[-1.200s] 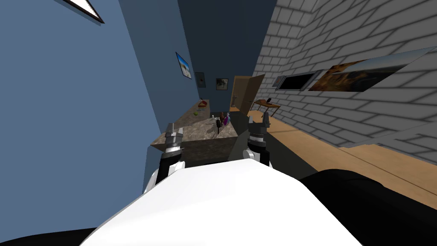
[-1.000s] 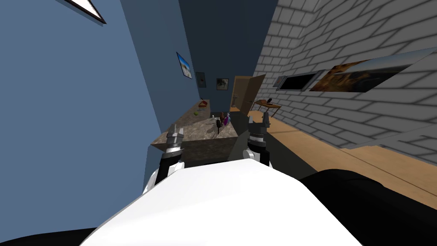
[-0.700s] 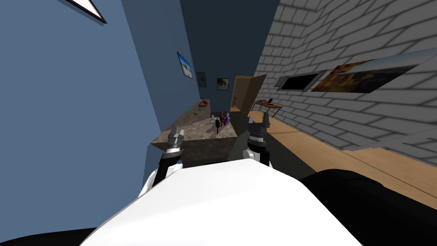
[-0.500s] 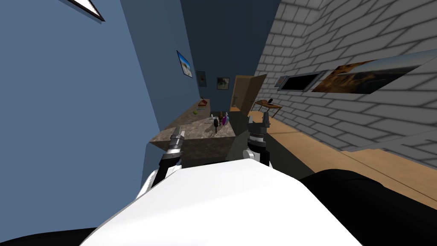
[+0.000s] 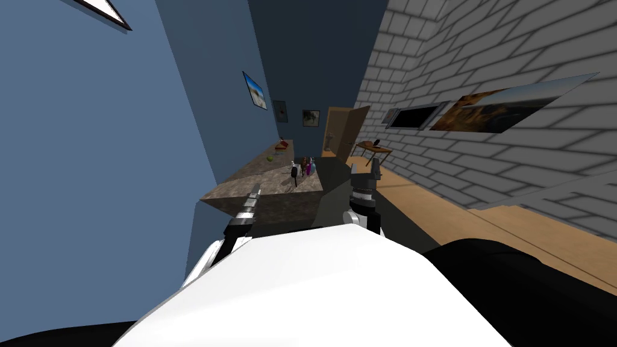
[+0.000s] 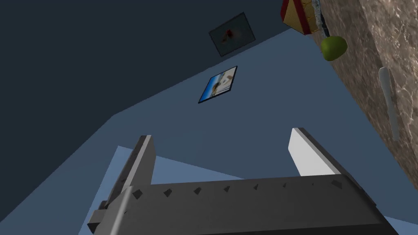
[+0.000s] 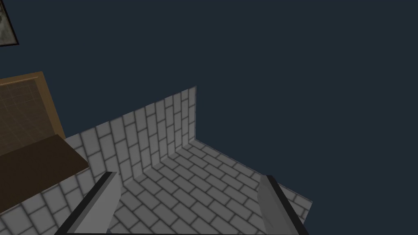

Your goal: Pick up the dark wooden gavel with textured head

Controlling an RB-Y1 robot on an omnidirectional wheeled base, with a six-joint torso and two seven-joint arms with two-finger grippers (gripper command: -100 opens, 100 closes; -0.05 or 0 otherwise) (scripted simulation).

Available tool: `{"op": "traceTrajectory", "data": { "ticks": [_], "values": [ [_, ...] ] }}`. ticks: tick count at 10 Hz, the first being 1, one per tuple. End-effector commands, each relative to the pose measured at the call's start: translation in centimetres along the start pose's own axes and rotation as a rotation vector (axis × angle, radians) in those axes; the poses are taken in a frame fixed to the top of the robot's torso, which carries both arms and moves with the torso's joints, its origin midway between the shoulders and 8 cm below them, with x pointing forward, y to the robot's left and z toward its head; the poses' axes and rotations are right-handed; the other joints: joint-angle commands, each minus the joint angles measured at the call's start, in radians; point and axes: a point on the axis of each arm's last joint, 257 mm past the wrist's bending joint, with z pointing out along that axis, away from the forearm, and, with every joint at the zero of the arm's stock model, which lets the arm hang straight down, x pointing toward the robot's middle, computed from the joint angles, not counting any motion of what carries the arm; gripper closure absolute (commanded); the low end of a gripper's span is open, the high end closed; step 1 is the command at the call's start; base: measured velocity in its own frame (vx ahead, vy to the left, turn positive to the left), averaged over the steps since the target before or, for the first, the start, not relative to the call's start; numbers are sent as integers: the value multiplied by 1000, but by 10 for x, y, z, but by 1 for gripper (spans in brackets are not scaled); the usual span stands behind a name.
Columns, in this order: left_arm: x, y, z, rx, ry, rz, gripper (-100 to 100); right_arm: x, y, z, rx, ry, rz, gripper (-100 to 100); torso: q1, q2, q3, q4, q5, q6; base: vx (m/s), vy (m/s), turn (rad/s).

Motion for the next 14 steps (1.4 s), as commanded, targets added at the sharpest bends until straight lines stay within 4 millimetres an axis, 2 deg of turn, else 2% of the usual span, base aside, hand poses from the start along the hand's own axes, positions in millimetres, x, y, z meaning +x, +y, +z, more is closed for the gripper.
{"op": "traceTrajectory", "data": {
  "ticks": [1, 9, 12, 14],
  "values": [
    [1, 18, -2, -40, 30, 84, -100, 0, 0, 0, 0, 0, 0, 0, 0, 0, 0, 0, 0, 0, -45, -150, -12],
    [-6, 112, -30, -247, 171, 472, -100, 0, 0, 0, 0, 0, 0, 0, 1, 0, 0, 0, 0, 0, -49, -206, 5],
    [-18, 149, -43, -326, 226, 612, -100, 0, 0, 0, 0, 0, 0, 0, 2, -2, -1, 0, 0, 0, -24, -196, 8],
    [-30, 166, -46, -357, 254, 709, -100, 0, 0, 0, 0, 0, 0, 0, -2, -7, -4, -1, -1, 0, 106, -230, -52]
  ]
}}
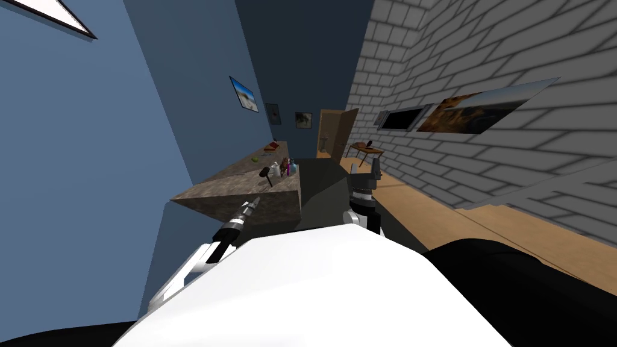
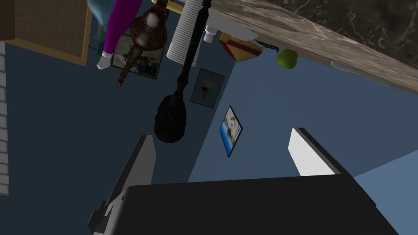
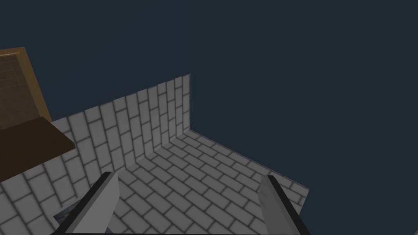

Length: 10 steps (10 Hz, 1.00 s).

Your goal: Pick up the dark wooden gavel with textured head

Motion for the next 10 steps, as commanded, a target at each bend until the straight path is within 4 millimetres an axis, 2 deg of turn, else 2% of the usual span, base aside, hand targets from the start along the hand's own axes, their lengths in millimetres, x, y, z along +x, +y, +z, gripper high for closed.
{"op": "traceTrajectory", "data": {
  "ticks": [1, 4, 8, 9, 10],
  "values": [
    [-2, 8, 1, -12, 6, 49, -100, 0, 0, 0, 0, 0, 0, 0, 0, 0, 0, 0, 0, 0, 175, -110, -53],
    [-15, 6, 9, -1, -14, 90, -100, 0, 0, 0, 0, 0, 0, 0, 13, -8, -5, -2, 3, 0, 222, -9, -80],
    [-29, -2, 17, 18, -46, 93, -100, 0, 0, 0, 0, 0, -1, 0, 16, -5, -3, -1, 4, 0, 190, 34, -59],
    [-28, 0, 15, 16, -42, 93, -100, 0, 0, 0, 0, 0, -1, 0, 17, -5, -3, -1, 4, 0, 84, 29, -12],
    [-28, 0, 15, 17, -43, 93, 0, 0, 0, 0, 0, 0, 0, 0, 16, 1, 0, 0, 4, -1, 16, 5, 1]
  ]
}}
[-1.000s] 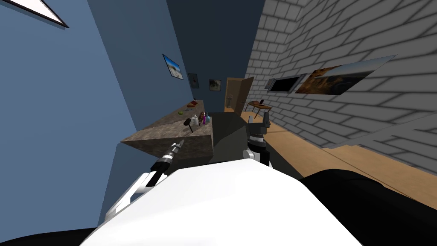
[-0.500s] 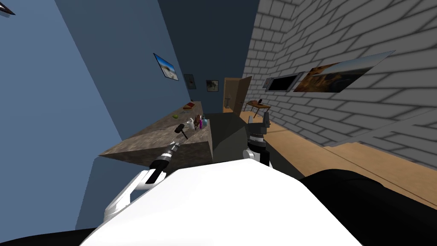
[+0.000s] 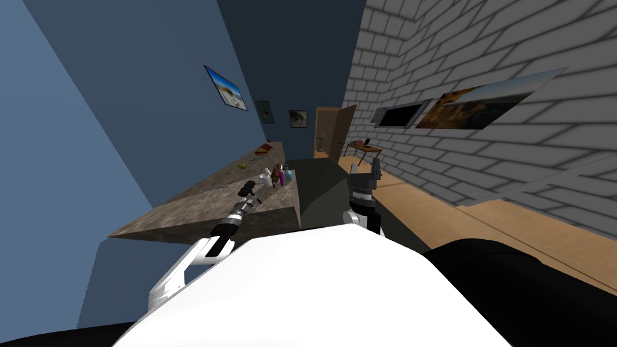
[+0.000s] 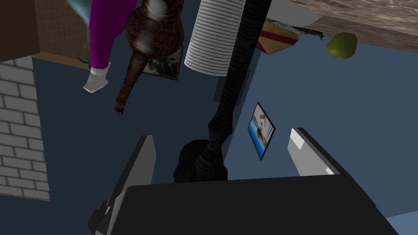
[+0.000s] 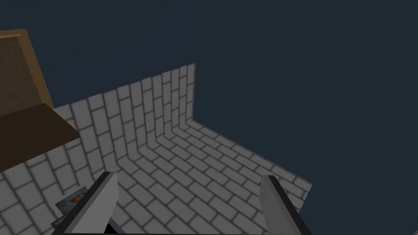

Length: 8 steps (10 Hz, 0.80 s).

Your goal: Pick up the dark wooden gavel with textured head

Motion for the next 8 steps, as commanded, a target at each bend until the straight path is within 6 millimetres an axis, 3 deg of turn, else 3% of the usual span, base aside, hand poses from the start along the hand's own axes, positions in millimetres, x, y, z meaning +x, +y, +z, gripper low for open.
{"op": "traceTrajectory", "data": {
  "ticks": [1, 2, 6, 8],
  "values": [
    [0, 0, 0, 0, 0, 0, -100, 0, 0, 0, 0, 0, 0, 0, 0, 0, 0, 0, 0, 0, 8, 2, -1],
    [0, 0, 0, 0, 0, 0, 100, 0, 0, 0, 0, 0, 0, 0, -1, 2, 1, 1, 0, 0, 0, 0, 0],
    [0, 0, 0, 0, 0, 0, 100, 0, 0, 0, 0, 0, 0, 0, -1, 4, 2, 1, 0, 0, 0, 0, 0],
    [2, 4, -3, -6, 8, 12, -100, 0, 0, 0, 0, 0, 0, 0, -1, 4, 2, 1, 0, 0, -59, -25, 33]
  ]
}}
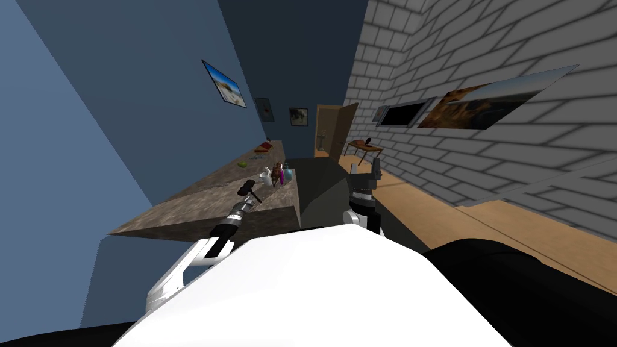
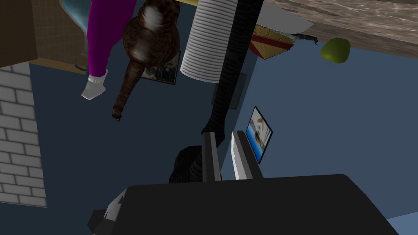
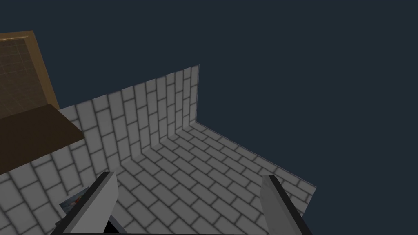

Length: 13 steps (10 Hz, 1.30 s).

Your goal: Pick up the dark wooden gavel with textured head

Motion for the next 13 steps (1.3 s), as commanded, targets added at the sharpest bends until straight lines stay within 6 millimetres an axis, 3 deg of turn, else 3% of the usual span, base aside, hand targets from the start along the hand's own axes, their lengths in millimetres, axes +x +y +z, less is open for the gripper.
{"op": "traceTrajectory", "data": {
  "ticks": [1, 3, 8, 13],
  "values": [
    [1, 5, -3, -8, 8, 14, -100, 0, 0, 0, 0, 0, 0, 0, 0, 0, 0, 0, 0, 0, -247, -90, 76],
    [-1, 13, -7, -18, 12, 35, -100, 0, 0, 0, 0, 0, 0, 0, -3, 12, 7, 3, -1, 0, -265, -85, 54],
    [-18, 41, -9, -44, 3, 129, -100, 0, 0, 0, 0, 0, 0, 0, -2, 11, 7, 3, -1, 0, -244, -83, -11],
    [-9, 46, -5, -43, 3, 169, -100, 0, 0, 0, 0, 0, 0, 0, 5, 4, 3, 1, 1, 1, -161, 25, -47]
  ]
}}
